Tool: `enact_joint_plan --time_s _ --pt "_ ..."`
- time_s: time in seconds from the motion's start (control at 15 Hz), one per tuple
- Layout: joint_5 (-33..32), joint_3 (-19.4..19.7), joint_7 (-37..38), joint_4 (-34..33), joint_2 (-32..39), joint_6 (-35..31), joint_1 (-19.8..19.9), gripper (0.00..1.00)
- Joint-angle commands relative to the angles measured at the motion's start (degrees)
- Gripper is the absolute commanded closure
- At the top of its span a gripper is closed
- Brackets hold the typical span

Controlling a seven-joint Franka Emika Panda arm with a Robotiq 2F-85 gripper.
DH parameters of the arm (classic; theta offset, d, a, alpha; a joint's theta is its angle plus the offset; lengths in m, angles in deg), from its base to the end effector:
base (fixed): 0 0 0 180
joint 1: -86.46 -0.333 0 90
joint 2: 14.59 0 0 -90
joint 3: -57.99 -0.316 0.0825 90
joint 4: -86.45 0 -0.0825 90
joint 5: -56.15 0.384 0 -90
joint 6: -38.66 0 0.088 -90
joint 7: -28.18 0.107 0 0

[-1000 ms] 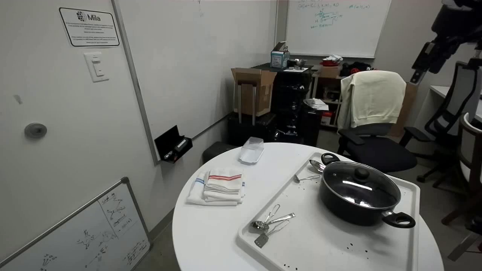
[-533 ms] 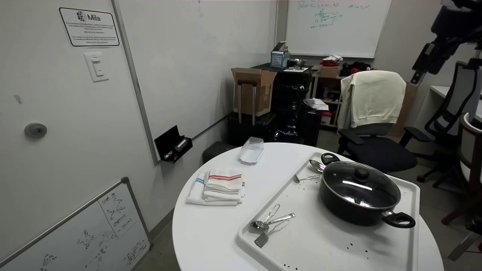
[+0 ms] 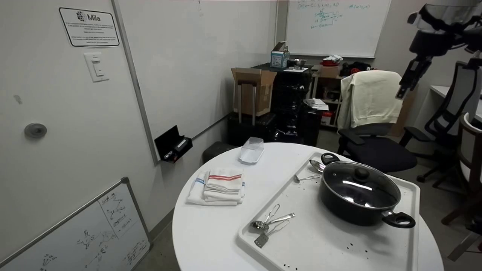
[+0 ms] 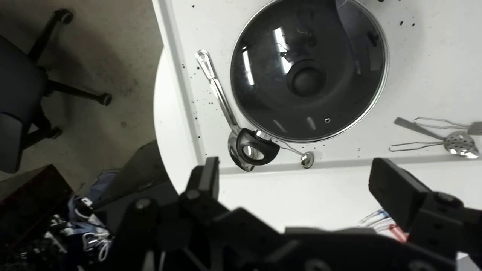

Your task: Put the glass lid on the table.

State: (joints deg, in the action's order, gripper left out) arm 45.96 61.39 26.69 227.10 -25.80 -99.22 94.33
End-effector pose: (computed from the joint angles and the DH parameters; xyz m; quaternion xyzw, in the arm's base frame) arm 0.4620 -0.0933 0.3858 0.9953 -0.0235 0.0666 0.0663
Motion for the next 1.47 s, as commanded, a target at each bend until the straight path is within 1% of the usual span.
enact_joint_plan --time_s 0.0,0.2,0.33,0.6,0.93,1.4 --pt "8.56 3.15 -13.59 -5.31 8.90 -0.59 -2.66 0.00" --pt "12.04 2.69 -20.36 -8.52 14.83 0.77 -2.33 0.00" --pt "11.45 1.86 -22.15 -10.30 18.60 1.50 -1.84 0.00" --pt "8.56 0.52 -22.22 -12.36 25.09 0.97 -1.66 0.00" --pt "5.00 -0.73 -20.61 -13.61 31.85 -1.91 -2.23 0.00" --pt "-2.57 -0.12 -17.26 -13.96 39.18 -8.66 -3.82 0.00"
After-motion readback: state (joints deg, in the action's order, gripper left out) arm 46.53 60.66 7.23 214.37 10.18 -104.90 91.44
